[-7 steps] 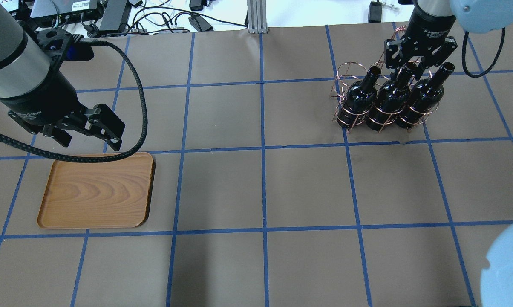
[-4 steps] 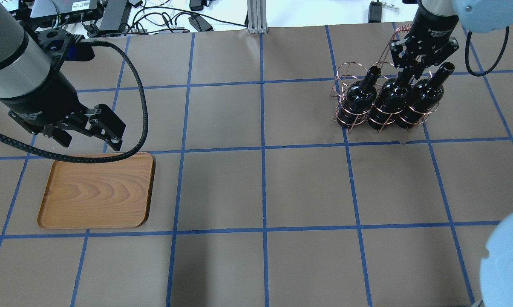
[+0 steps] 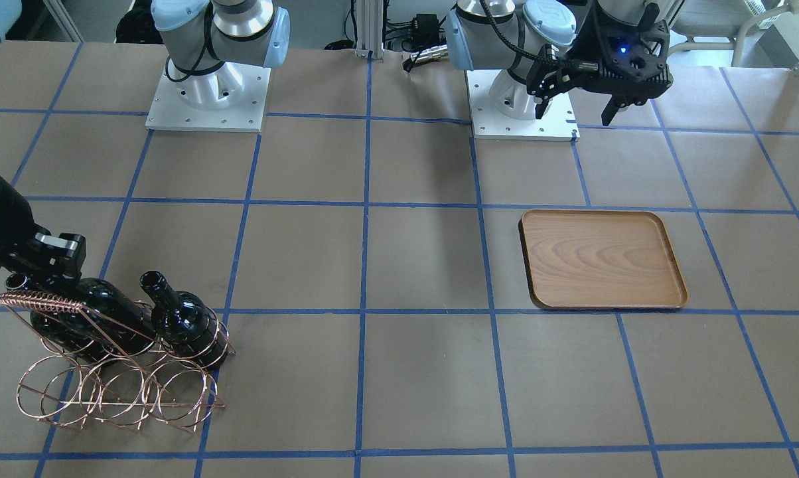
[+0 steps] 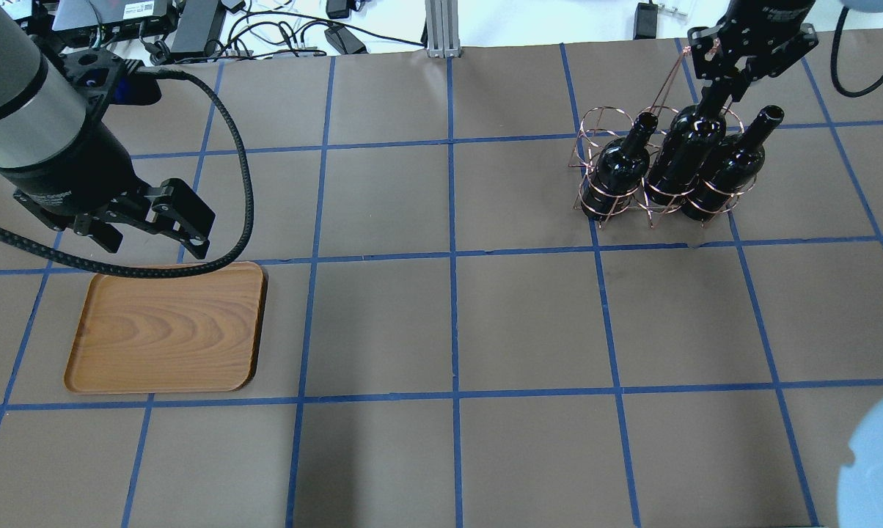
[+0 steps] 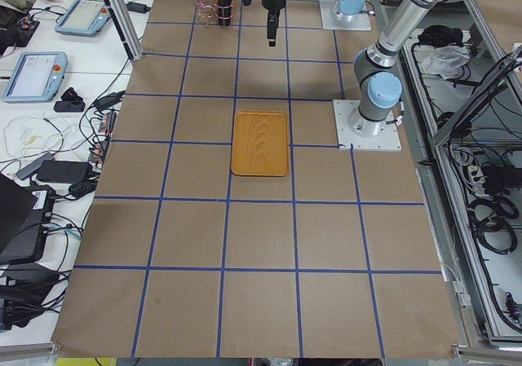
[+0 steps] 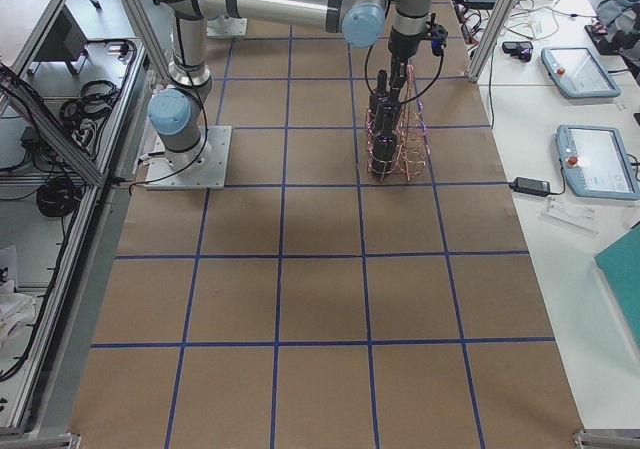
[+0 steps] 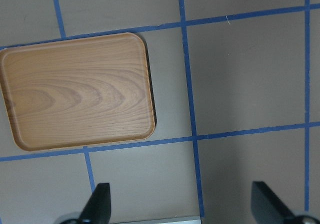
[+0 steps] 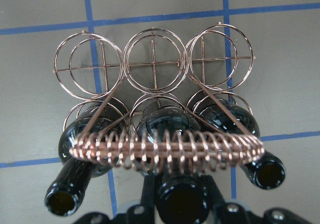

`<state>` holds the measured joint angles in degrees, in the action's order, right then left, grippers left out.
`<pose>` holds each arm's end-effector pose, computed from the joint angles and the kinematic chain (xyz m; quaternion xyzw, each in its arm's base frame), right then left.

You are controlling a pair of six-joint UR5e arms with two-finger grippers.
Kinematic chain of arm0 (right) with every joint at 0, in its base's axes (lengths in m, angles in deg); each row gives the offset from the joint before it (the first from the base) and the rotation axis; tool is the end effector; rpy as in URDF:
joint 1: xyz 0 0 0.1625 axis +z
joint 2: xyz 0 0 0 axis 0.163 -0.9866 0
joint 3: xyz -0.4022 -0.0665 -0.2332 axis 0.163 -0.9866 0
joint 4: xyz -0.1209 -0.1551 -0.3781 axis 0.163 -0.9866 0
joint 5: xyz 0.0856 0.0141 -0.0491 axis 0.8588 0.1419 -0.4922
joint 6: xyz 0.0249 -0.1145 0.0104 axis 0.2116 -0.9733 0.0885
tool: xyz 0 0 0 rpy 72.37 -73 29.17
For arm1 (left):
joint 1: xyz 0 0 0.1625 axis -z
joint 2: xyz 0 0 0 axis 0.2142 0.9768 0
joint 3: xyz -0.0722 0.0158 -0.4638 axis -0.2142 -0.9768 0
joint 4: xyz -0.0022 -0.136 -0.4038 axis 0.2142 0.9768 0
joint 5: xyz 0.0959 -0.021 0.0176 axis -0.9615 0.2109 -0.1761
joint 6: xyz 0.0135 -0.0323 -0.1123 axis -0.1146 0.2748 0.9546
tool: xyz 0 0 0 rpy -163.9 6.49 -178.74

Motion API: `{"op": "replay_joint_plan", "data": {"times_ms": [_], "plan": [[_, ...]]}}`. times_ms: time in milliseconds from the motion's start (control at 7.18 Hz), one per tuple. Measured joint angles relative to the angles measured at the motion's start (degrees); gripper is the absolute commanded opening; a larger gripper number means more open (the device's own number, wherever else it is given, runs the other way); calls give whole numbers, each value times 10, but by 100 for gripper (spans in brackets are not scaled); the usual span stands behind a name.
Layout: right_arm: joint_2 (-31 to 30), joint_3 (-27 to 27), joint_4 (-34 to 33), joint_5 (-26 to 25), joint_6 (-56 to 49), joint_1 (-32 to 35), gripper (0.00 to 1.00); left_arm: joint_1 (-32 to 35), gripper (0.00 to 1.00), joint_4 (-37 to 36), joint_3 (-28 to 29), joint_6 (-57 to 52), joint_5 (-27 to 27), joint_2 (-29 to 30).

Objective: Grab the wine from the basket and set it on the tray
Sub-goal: 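Grasp the dark wine bottle neck with the right gripper and lift it, then carry the bottle with the right gripper toward the tray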

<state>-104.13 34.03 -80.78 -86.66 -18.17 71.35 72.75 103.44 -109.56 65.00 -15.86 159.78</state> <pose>0.0249 -0.6442 0.5051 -0.0391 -0.9990 0.0005 0.0220 -0.0946 -0.4163 0.5329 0.0540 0.9982 0.0248 0.0119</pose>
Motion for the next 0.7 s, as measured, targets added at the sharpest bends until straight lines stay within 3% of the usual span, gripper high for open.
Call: {"op": "replay_joint_plan", "data": {"times_ms": [418, 697], "plan": [[-81, -19, 112, -1, 4, 5, 28, 0, 100, 0, 0, 0, 0, 0], [-121, 31, 152, 1, 39, 28, 28, 0, 100, -1, 1, 0, 1, 0]]}}
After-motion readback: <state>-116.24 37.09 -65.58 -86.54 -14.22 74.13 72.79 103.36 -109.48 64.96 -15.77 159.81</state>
